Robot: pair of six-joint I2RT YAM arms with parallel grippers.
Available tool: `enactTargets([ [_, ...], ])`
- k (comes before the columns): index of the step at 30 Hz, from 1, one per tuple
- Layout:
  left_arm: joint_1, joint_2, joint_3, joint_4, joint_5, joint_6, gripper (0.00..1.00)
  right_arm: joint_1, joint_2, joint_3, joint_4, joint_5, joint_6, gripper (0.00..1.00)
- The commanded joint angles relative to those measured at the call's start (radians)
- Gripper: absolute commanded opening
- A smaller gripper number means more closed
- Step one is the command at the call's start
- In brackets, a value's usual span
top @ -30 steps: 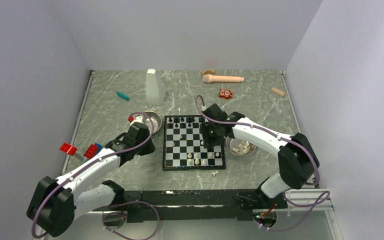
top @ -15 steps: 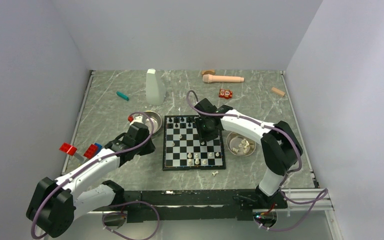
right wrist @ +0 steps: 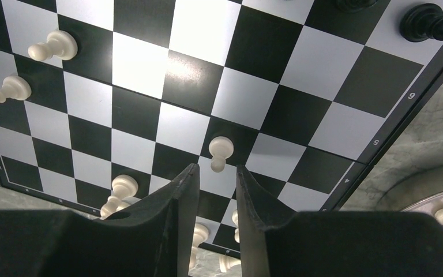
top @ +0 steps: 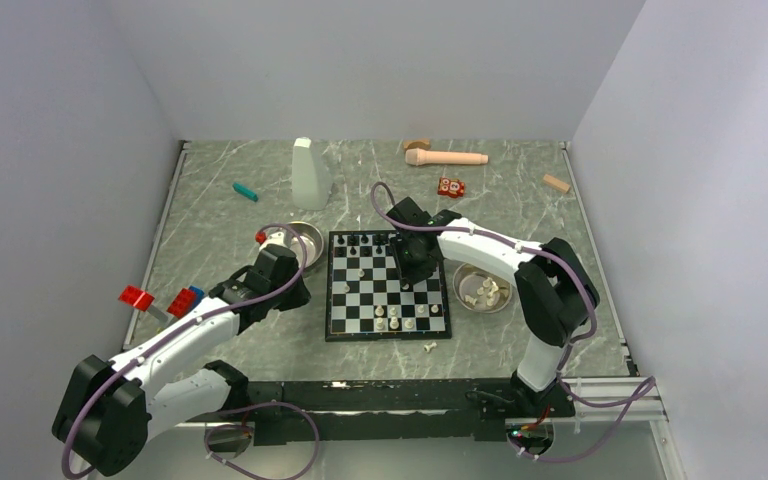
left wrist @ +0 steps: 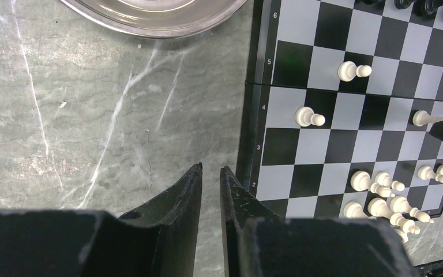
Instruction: Set up the chess pieces on the board
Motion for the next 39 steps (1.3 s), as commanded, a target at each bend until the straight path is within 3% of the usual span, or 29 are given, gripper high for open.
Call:
enactTargets([
  [1,0.003,-0.008,-0.003,0.018,0.001,0.001,0.23,-0.004,0.008,0.03,0.005,0.017,0.007,0.33],
  [24,0.004,-0.012,-0.001,0.013,-0.004,0.003,0.23,-0.007,-0.008,0.001,0.041,0.001,-0.006,0.18],
  [39,0.004,-0.002,-0.003,0.021,0.007,0.003,0.22,0.009,-0.089,-0.04,-0.03,-0.03,-0.024,0.16],
])
